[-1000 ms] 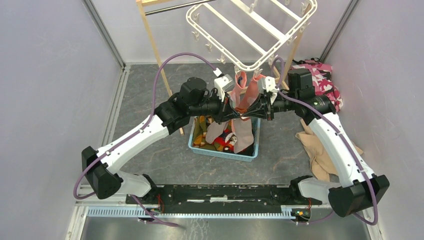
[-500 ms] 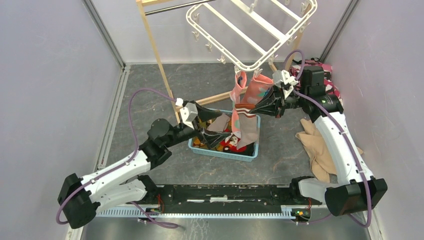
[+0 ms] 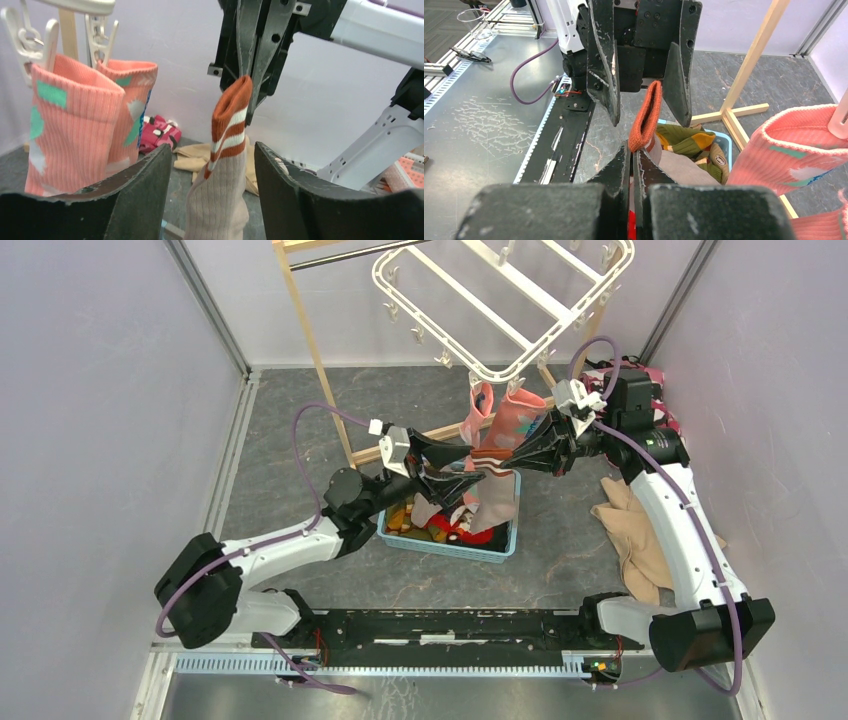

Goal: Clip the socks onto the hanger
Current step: Pick up the sock from the bin.

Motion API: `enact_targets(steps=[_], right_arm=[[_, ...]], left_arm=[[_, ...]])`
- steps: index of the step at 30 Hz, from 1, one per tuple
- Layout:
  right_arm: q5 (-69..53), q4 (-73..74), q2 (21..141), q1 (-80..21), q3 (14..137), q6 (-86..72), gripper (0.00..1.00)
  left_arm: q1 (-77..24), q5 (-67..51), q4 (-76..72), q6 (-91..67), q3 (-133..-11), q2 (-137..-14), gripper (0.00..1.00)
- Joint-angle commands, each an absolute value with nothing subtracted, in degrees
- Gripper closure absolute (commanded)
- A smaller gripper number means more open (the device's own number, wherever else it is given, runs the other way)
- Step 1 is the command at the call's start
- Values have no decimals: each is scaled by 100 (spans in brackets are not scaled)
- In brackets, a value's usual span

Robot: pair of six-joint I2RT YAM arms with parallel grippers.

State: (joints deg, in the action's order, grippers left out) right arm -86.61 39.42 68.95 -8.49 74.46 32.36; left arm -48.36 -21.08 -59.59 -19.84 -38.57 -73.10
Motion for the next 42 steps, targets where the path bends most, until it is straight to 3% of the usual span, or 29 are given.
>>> enact_targets(steps=[1,6,12,14,18,19,23,29,36,42], right_arm=[[-8850,3864,6820,-825,7641,3326,100],[-8846,3862,6847,-816,7646,3327,100],[-8822,3873,6847,-815,7638,3331,100],[-8803,3876,6830,-815,7627,3336,100],[-8677,3874,6795,-797,7589,3333,100],[-8644,3875,6791,-792,7586,3331,100],[-8328,3904,6757,-691,7613,3348,87],[-7853,4095,6716,268,7987,3659,56],[-6796,3666,6759,1334,8113,3519,48],[-6269,2549,6654,1400,7506,3383,45]], left_arm=[[-4860,-2144,-6933,-2426,-4119,-7452,35],[-4856,-2377,-7048,-2569,-4184,-7581,55],[-4860,-2455,-7143,-2703,-4232,-7725,57],[-4864,-2506,-7224,-2751,-4266,-7778,66],[-4866,-2669,-7231,-2782,-4352,-7849,95],[-4869,-2675,-7225,-2765,-4351,-7844,98],[-4869,-2578,-6984,-2518,-4263,-7640,98],[-4869,-2208,-5079,-1486,-4299,-6910,98],[-4869,-2044,-3814,-933,-4476,-6421,98],[-4906,-2262,-3747,-911,-4685,-6504,98]])
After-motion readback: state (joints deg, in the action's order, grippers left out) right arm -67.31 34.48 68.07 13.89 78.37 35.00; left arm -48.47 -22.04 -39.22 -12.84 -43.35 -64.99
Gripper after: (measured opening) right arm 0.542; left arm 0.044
